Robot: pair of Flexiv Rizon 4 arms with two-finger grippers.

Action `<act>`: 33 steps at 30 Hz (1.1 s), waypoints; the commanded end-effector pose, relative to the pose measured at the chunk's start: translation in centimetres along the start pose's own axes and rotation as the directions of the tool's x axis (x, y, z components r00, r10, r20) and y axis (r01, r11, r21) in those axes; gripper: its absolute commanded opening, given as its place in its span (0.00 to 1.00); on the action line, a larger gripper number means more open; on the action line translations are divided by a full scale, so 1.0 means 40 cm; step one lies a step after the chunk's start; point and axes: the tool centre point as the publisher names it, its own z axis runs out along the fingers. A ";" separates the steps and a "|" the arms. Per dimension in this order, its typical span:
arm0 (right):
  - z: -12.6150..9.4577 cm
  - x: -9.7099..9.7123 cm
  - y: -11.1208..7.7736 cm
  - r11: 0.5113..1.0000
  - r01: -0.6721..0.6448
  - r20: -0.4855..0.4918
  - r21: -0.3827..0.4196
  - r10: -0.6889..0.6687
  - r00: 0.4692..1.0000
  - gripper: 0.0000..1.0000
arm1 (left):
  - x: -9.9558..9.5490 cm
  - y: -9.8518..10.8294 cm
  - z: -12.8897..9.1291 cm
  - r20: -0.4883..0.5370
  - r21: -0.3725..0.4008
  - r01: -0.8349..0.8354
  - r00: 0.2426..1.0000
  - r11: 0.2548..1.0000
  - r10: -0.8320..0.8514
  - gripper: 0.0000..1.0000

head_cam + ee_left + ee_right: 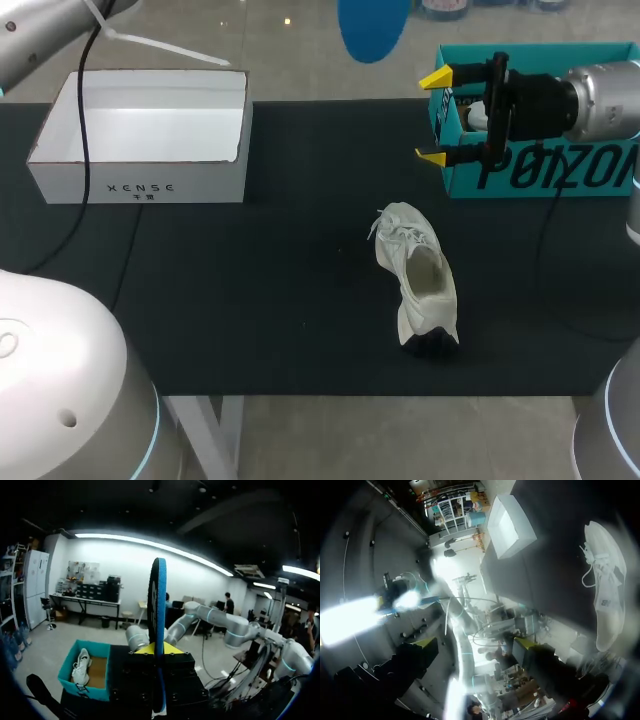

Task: Take the shoe out of the shoebox, open the shoe tongue, remove and reinsert the insole, then place the shoe into the shoebox

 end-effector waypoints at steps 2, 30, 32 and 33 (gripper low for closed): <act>0.003 0.000 0.001 1.000 -0.001 0.001 -0.001 0.001 1.000 1.00 | 0.079 0.023 0.020 -0.014 0.025 -0.224 0.974 0.974 0.224 0.00; 0.003 0.000 0.001 1.000 -0.001 0.001 -0.001 0.001 1.000 1.00 | 0.248 0.260 0.021 0.182 0.043 -0.531 0.837 0.847 0.516 0.00; 0.003 0.000 0.001 1.000 -0.001 0.001 -0.001 0.001 1.000 1.00 | 0.236 0.288 0.029 0.190 0.029 -0.496 0.855 0.868 0.483 0.00; 0.003 0.000 0.001 1.000 -0.001 0.001 -0.001 0.001 1.000 1.00 | 0.236 0.288 0.029 0.190 0.029 -0.496 0.855 0.868 0.483 0.00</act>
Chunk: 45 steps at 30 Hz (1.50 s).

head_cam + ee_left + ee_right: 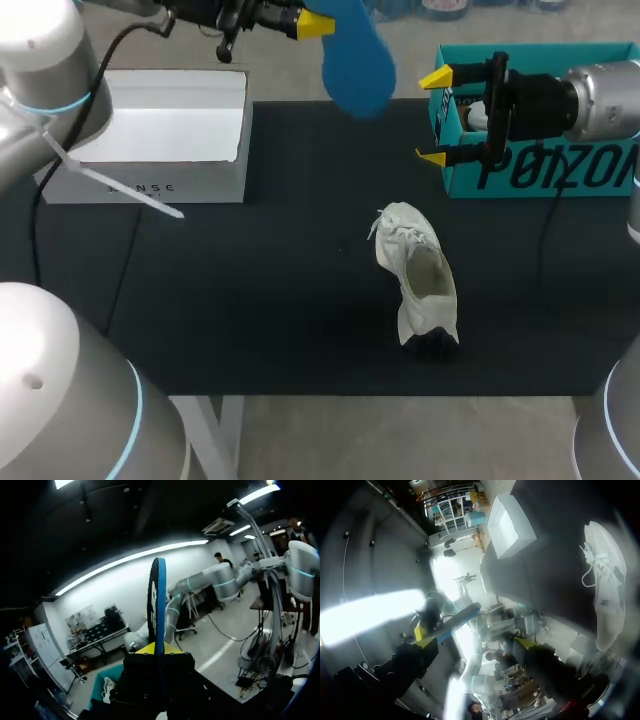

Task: Take the shoe out of the shoebox, open the shoe tongue, remove and reinsert the insole, then place the shoe into the shoebox

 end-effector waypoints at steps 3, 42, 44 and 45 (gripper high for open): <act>0.002 -0.001 0.001 1.000 0.000 -0.001 -0.001 0.000 1.000 1.00 | 0.029 0.026 0.005 0.106 0.007 0.038 0.994 0.999 -0.038 0.00; 0.002 -0.001 0.001 1.000 0.000 -0.001 -0.001 0.000 1.000 1.00 | 0.183 0.075 0.059 -0.013 0.087 -0.576 0.815 0.813 0.579 0.00; 0.002 -0.001 0.001 1.000 0.000 -0.001 -0.001 0.000 1.000 1.00 | 0.181 0.090 0.067 -0.020 0.053 -0.574 0.817 0.817 0.576 0.00; 0.002 -0.001 0.001 1.000 0.000 -0.001 -0.001 0.000 1.000 1.00 | 0.180 0.094 0.073 -0.018 0.042 -0.575 0.817 0.817 0.576 0.00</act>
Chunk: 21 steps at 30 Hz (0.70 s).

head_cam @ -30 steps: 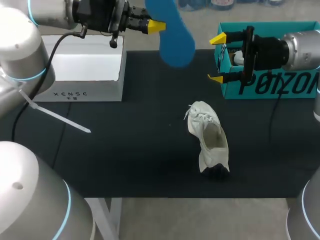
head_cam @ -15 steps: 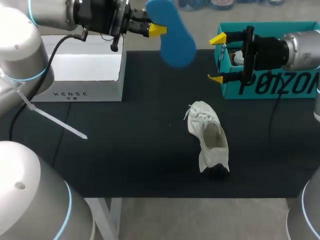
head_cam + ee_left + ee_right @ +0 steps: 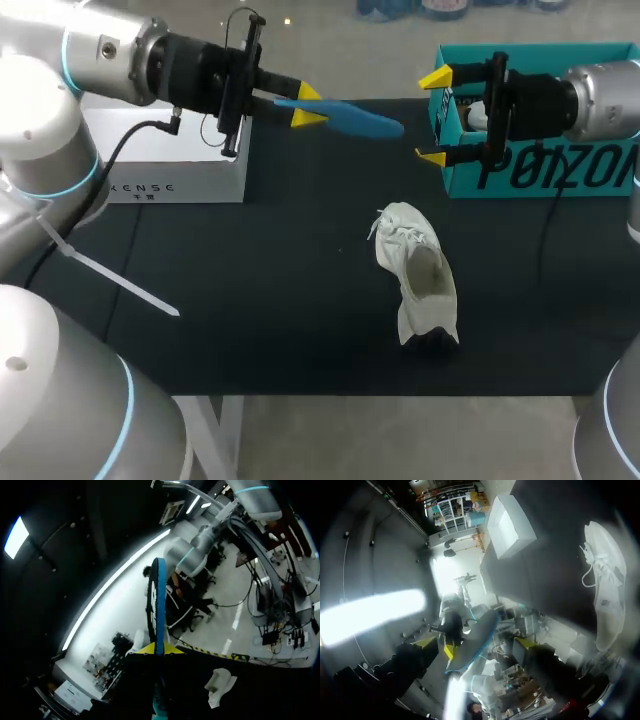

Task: Take the shoe out of the shoebox, open the shoe tongue, remove and reinsert the insole, then place the shoe into the shoebox

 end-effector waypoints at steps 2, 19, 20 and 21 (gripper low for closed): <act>0.002 -0.001 0.000 1.000 0.000 -0.001 -0.002 0.000 1.000 1.00 | 0.002 0.036 0.023 -0.019 -0.053 -0.075 0.997 0.996 0.074 0.00; 0.002 -0.001 0.000 1.000 0.000 -0.001 -0.002 0.000 1.000 1.00 | -0.017 0.139 0.139 -0.105 -0.170 -0.119 0.989 0.978 0.102 0.00; 0.002 -0.001 0.000 1.000 0.000 -0.001 -0.002 0.000 1.000 1.00 | -0.017 0.146 0.146 -0.108 -0.166 -0.122 0.989 0.979 0.105 0.00; 0.002 -0.001 0.000 1.000 0.000 -0.001 -0.002 0.000 1.000 1.00 | -0.018 0.153 0.152 -0.110 -0.164 -0.123 0.988 0.979 0.106 0.00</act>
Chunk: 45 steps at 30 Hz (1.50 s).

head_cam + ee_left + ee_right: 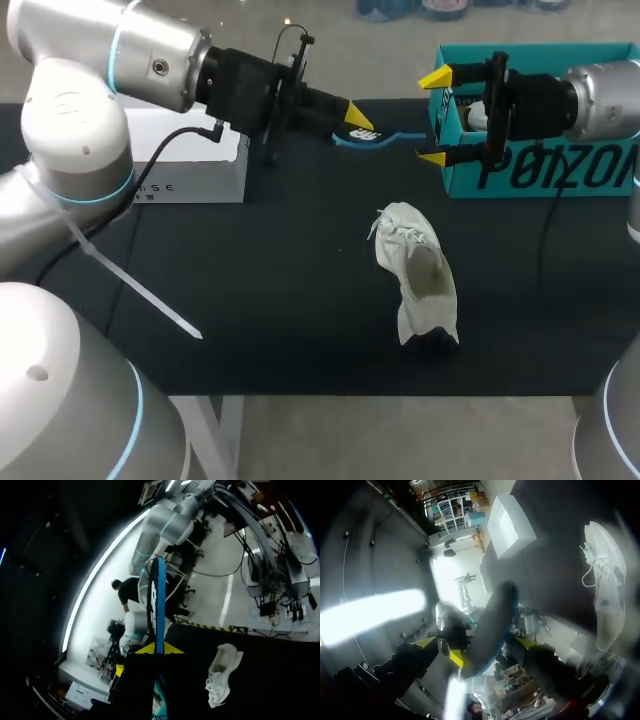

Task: Take the shoe out of the shoebox, open the shoe tongue, remove and reinsert the insole, then place the shoe into the shoebox

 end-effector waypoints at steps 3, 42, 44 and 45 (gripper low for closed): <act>0.002 -0.001 0.000 1.000 0.000 -0.001 -0.002 0.000 1.000 1.00 | -0.028 0.060 0.065 -0.025 0.023 -0.012 1.000 1.000 0.013 0.00; 0.002 -0.001 0.000 1.000 0.000 -0.001 -0.002 0.000 1.000 0.00 | -0.011 0.082 0.099 -0.091 -0.031 -0.040 0.995 0.999 0.037 0.00; 0.002 -0.001 0.000 1.000 0.000 -0.001 -0.002 0.000 1.000 0.00 | -0.004 0.080 0.091 -0.089 -0.033 -0.036 0.995 0.999 0.033 0.00; 0.002 -0.001 0.000 1.000 0.000 -0.001 -0.002 0.000 1.000 0.00 | -0.001 0.078 0.087 -0.088 -0.033 -0.031 0.996 0.999 0.028 0.00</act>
